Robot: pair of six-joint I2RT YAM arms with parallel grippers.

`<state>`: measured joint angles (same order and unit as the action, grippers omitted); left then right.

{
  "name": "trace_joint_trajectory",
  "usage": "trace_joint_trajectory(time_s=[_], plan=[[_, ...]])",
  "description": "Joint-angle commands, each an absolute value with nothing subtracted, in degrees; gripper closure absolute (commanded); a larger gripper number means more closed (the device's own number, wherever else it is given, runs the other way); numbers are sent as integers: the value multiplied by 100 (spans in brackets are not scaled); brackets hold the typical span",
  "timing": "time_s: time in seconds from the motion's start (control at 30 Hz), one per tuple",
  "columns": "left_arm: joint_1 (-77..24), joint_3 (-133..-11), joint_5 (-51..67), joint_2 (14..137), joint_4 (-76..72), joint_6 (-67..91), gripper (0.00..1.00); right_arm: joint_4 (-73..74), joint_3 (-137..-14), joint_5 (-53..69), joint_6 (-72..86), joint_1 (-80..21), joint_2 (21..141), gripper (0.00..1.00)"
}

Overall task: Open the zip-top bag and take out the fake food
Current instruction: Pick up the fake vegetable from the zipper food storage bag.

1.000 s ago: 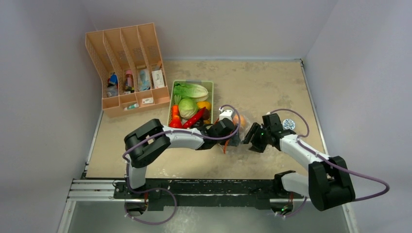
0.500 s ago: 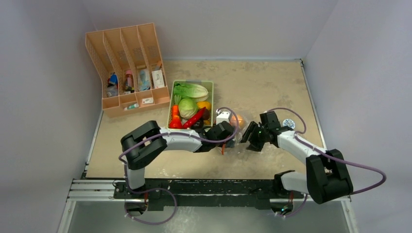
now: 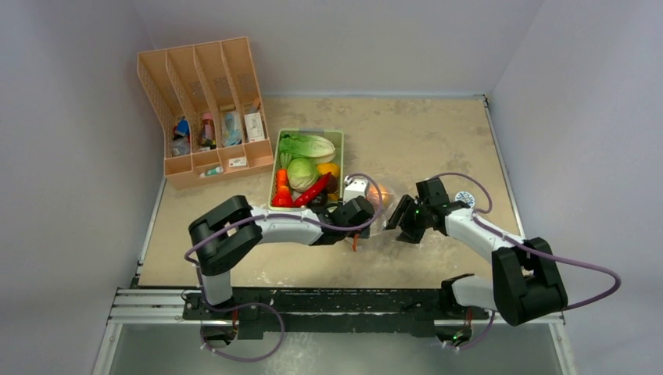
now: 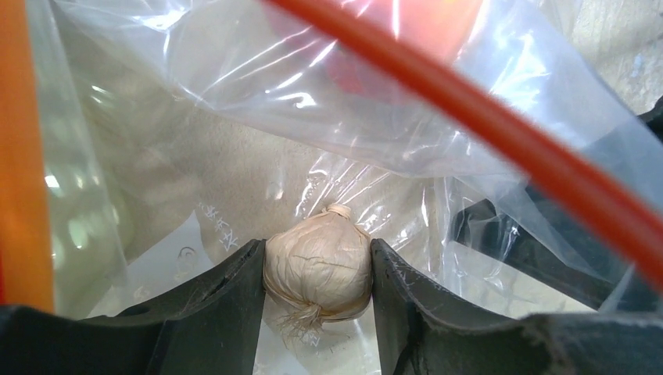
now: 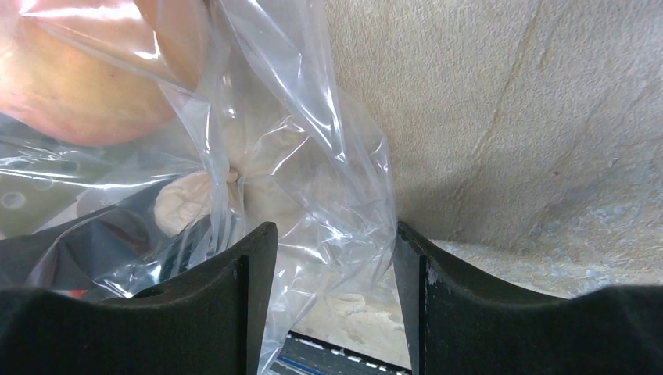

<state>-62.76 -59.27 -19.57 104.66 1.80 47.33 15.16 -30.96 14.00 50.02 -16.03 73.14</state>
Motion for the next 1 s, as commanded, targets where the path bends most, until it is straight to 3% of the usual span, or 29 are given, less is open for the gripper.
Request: trace_joint_trajectory(time_s=[0.0, 0.27, 0.43, 0.97], plan=[[-6283, -6225, -2014, 10581, 557, 4300, 51, 1957, -3080, 686, 4914, -1617, 7506, 40], [-6388, -6499, -2084, 11272, 974, 4301, 44, 1951, -3167, 630, 4913, -1617, 7446, 40], [-6390, -6352, -2347, 10978, 992, 4363, 58, 1915, -3152, 648, 4913, -1617, 7449, 40], [-6390, -5939, -2409, 9880, 478, 4376, 72, 1959, -3211, 558, 4905, -1617, 7452, 40]])
